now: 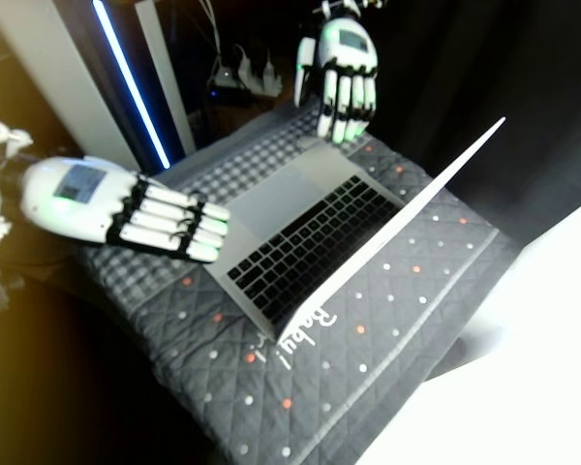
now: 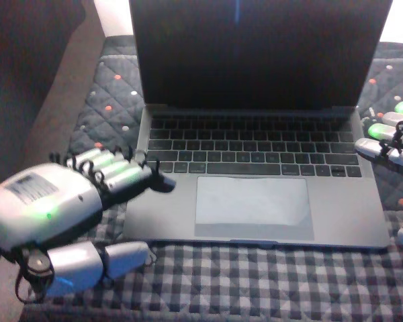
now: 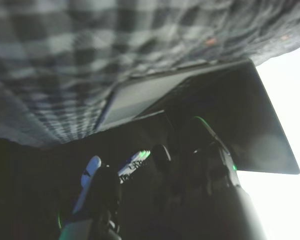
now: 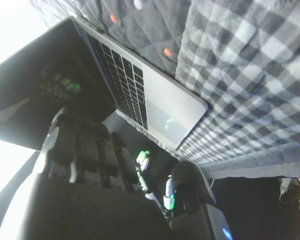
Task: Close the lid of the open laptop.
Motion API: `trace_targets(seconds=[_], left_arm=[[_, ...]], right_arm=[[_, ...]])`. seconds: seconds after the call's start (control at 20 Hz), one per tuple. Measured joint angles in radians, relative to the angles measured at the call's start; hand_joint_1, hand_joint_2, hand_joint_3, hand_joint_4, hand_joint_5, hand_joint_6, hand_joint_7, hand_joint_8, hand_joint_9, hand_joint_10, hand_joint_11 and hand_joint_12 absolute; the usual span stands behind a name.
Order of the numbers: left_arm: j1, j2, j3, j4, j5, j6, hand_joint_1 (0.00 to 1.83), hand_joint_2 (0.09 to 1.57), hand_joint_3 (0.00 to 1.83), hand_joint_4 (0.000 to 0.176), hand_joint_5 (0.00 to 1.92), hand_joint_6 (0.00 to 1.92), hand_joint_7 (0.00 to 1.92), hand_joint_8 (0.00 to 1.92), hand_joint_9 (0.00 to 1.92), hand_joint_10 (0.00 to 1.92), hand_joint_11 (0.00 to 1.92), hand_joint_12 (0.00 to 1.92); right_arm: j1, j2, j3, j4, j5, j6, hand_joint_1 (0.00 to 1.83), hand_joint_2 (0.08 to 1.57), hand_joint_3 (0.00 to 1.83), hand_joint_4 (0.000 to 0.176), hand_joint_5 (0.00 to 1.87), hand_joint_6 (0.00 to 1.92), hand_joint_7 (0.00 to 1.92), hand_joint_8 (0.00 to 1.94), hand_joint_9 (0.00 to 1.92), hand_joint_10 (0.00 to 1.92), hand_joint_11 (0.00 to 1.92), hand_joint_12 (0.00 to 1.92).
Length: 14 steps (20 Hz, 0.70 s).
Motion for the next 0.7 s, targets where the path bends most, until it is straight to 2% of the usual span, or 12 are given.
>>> trace_targets(seconds=[0.1,0.2,0.3,0.4,0.45,0.5,0.55,0.6,0.65,0.7], left_arm=[[0.004,-0.023,0.013,-0.001,0.02,-0.005,0.18,1.43,0.0,0.005,0.1,0.42,0.1,0.53,0.0,0.76,0.0,1.09],[0.008,-0.032,0.019,-0.005,0.032,-0.013,0.29,1.39,0.0,0.025,0.15,0.35,0.17,0.4,0.0,0.77,0.0,1.19],[0.012,-0.038,0.024,-0.011,0.037,-0.019,0.31,1.39,0.0,0.036,0.16,0.29,0.18,0.28,0.0,0.69,0.0,1.15],[0.013,-0.046,0.037,-0.009,0.035,-0.032,0.33,1.39,0.0,0.026,0.17,0.26,0.18,0.22,0.0,0.61,0.0,1.07],[0.013,-0.046,0.037,-0.013,0.035,-0.039,0.36,1.38,0.0,0.028,0.18,0.25,0.2,0.2,0.0,0.62,0.0,1.11],[0.016,-0.046,0.037,-0.015,0.031,-0.039,0.32,1.39,0.0,0.039,0.17,0.25,0.2,0.19,0.0,0.61,0.0,1.12],[0.022,-0.046,0.035,-0.014,0.025,-0.038,0.32,1.39,0.0,0.032,0.17,0.25,0.21,0.18,0.0,0.64,0.0,1.12],[0.021,-0.046,0.035,-0.014,0.025,-0.038,0.33,1.39,0.0,0.042,0.17,0.25,0.21,0.18,0.0,0.64,0.0,1.13],[0.023,-0.046,0.035,-0.014,0.023,-0.038,0.31,1.39,0.0,0.049,0.15,0.25,0.2,0.16,0.0,0.6,0.0,1.05],[0.023,-0.046,0.035,-0.014,0.022,-0.038,0.32,1.39,0.0,0.048,0.16,0.25,0.21,0.15,0.0,0.62,0.0,1.05]], right_arm=[[0.0,0.0,0.0,0.003,-0.001,0.0,0.0,1.33,0.0,0.0,0.0,0.0,0.0,0.0,0.0,0.0,0.0,0.0],[0.0,0.0,0.0,0.001,-0.001,0.0,0.0,1.33,0.0,0.0,0.0,0.0,0.0,0.0,0.0,0.0,0.0,0.0],[0.0,0.0,0.0,0.003,-0.001,0.0,0.0,1.33,0.0,0.0,0.0,0.0,0.0,0.0,0.0,0.0,0.0,0.0],[0.0,0.0,0.0,0.002,-0.001,0.0,0.0,1.35,0.01,0.022,0.0,0.0,0.0,0.0,0.0,0.0,0.0,0.0],[0.001,0.0,0.0,0.003,0.0,0.0,0.0,1.35,0.01,0.02,0.0,0.0,0.0,0.0,0.0,0.0,0.0,0.0],[0.006,0.0,0.0,0.003,0.0,0.0,0.06,1.35,0.01,0.084,0.0,0.0,0.0,0.0,0.0,0.0,0.0,0.0],[0.033,0.003,0.0,0.0,0.001,0.0,0.09,1.35,0.01,0.118,0.0,0.0,0.0,0.0,0.0,0.0,0.0,0.0],[0.054,0.004,0.002,-0.002,0.001,0.0,0.08,1.36,0.01,0.135,0.0,0.0,0.0,0.0,0.0,0.0,0.0,0.0],[0.098,0.004,0.01,-0.018,0.006,0.0,0.09,1.36,0.0,0.095,0.0,0.0,0.0,0.0,0.0,0.0,0.0,0.0],[0.13,0.004,0.014,-0.024,0.008,0.0,0.25,1.34,0.0,0.076,0.0,0.0,0.0,0.0,0.0,0.0,0.0,0.0]])
